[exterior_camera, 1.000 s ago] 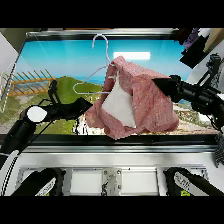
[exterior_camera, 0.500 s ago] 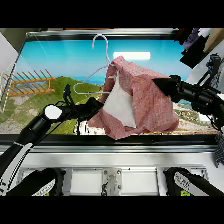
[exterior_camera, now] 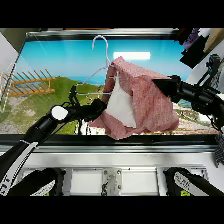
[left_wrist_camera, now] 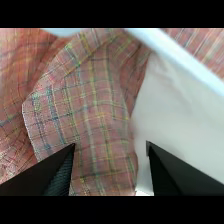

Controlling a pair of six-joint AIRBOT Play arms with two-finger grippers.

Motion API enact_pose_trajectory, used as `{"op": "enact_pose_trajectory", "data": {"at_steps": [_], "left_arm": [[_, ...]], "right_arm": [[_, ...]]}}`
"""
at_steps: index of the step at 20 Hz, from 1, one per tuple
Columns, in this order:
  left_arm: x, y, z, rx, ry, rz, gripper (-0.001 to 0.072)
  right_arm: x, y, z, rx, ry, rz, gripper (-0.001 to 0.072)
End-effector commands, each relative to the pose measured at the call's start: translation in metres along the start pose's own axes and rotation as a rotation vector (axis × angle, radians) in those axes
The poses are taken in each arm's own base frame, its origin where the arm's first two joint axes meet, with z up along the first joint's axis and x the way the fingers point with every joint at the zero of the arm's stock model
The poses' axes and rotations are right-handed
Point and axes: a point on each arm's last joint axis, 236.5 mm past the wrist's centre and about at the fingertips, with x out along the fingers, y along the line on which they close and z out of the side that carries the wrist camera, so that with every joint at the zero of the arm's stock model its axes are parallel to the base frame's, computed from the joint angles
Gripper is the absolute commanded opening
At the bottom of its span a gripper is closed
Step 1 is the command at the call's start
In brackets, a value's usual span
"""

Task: Fold the clothes and pants, and hang the long-sleeved shirts on hangers.

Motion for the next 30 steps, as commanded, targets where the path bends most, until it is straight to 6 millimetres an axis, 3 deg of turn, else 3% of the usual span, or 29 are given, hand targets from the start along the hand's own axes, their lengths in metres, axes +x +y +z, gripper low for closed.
{"op": "enact_pose_trajectory", "data": {"at_steps": [1,3,4,8,14,19,30], "left_arm": [[0.014,0.006,-0.011,0.0,0.031,0.022,0.0456],[0.015,0.006,-0.008,-0.004,0.02,0.018,0.0041],[0.014,0.004,-0.004,-0.002,0.004,0.013,0.002],[-0.011,0.01,0.023,0.019,-0.056,0.024,0.0019],[-0.037,0.044,0.051,0.022,-0.083,0.117,0.0019],[-0.051,0.063,0.074,-0.015,-0.127,0.149,0.0019],[-0.07,0.082,0.098,-0.035,-0.171,0.169,0.0019]], "right_arm": [[0.0,0.001,0.0,-0.001,0.0,0.001,0.0015],[0.0,0.001,0.0,0.002,0.0,0.001,0.0014],[0.0,0.0,0.001,0.022,0.0,0.001,0.0014],[0.0,0.004,0.003,0.058,-0.002,0.003,0.0013],[0.0,0.026,0.015,0.079,-0.001,0.014,0.0013],[-0.002,0.028,-0.01,0.123,0.12,-0.011,0.0013],[-0.003,0.023,-0.019,0.12,0.155,-0.036,0.0013]]}}
